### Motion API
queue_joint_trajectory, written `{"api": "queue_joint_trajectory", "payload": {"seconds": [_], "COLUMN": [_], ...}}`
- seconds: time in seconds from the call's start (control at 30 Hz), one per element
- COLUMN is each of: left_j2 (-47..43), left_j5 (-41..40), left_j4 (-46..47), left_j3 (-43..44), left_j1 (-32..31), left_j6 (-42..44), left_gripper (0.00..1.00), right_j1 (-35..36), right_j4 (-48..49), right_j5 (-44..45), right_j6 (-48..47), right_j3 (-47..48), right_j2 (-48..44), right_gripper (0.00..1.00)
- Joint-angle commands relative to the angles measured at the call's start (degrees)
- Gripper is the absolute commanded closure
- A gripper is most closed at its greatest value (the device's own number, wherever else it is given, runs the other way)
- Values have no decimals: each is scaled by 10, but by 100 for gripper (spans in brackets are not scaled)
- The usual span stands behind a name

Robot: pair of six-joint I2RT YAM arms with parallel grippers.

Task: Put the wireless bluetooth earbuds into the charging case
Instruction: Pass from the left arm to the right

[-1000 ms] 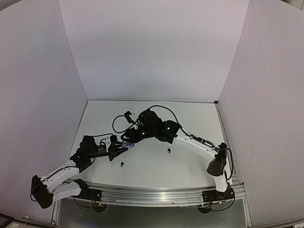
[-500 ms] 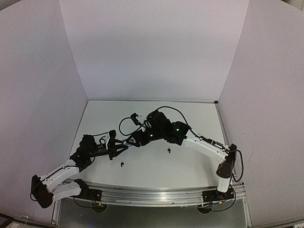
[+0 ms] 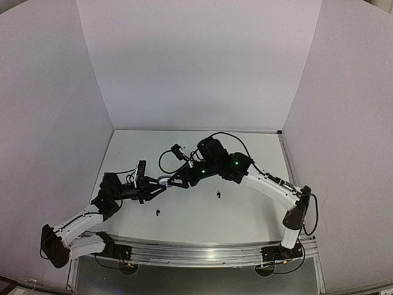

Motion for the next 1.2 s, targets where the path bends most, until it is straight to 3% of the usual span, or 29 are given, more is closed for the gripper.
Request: {"api": "queue_joint_trajectory", "payload": {"seconds": [0.0,0.6,0.83,0.9,0.97,1.1,1.17], "left_j2": [8,17,14,11,9,6,2], "left_j5": [26,44,40,29,7,-18,-26], "left_j4": [65,90,91,78,60,45,37], "left_j3": [34,39,38,36,37,38,38], "left_j1": [3,2,3,3,3,4,5], "left_j6": [-40,-45,-65,-62,-57,-36,-21], "left_gripper": [100,100,100,100,90,37,18], "right_j1": [-5,-6,-7,-8,-11,-18,-24], "right_j4": [12,69,75,77,79,81,82], "right_j5": [-83,-114,-133,-128,-126,-126,-123], "right_j6": [-11,16,23,24,25,29,32], "right_j3": [2,3,2,-8,-15,-27,-39], "right_j2": [0,20,24,19,15,4,-6], "right_gripper": [48,70,100,100,100,100,100]}}
